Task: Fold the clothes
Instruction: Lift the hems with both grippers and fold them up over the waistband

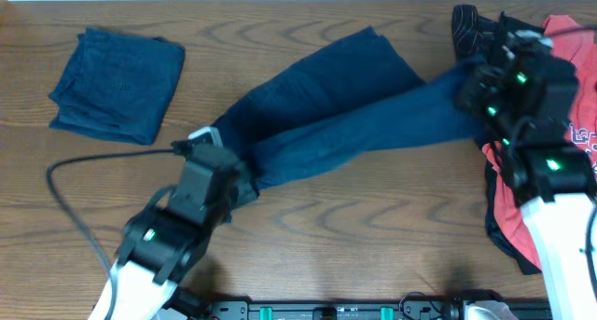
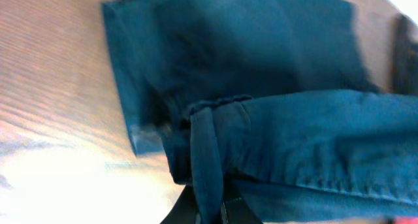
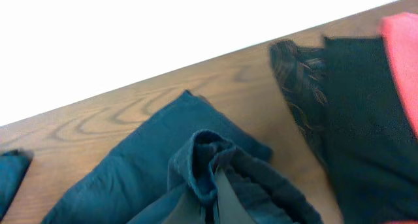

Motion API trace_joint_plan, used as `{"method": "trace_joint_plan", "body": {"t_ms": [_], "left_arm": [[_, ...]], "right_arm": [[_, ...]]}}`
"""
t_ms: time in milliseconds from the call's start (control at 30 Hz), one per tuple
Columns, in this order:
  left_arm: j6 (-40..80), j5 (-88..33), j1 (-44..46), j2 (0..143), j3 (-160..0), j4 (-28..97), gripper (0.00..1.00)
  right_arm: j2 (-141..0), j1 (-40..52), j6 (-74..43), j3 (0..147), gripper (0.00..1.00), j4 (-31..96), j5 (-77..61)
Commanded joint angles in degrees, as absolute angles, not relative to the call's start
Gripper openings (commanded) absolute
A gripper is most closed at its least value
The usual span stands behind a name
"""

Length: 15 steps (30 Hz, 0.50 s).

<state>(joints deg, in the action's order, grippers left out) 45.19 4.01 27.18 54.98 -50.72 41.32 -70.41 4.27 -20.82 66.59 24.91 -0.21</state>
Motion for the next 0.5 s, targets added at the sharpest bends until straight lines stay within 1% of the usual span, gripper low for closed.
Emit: {"method": "trace_joint_plan", "body": {"t_ms": [0,133,267,467], "left_arm": [[47.2,12.91,25.19,59.75,-51.55,39.44,0.06],[47.68,17.02,20.32,66.24,-51.55,33.54,0.06],[47.64,17.47,14.48,73.19,-51.55,24.05,0.06],[46.98,17.43,10.63,83.81,-51.55,11.38,0.06]], "right_arm": [[-76.53,7.42,-17.26,67.4,0.01,21.1,1.02],[-84.07,9.1,-17.32,67.4,0.01,14.87,1.04],[-91.11,10.04,-17.76,67.4,0.01,10.22,0.99],[-99.7,12.14,-17.76,67.4,0.01,3.46,1.02]]}}
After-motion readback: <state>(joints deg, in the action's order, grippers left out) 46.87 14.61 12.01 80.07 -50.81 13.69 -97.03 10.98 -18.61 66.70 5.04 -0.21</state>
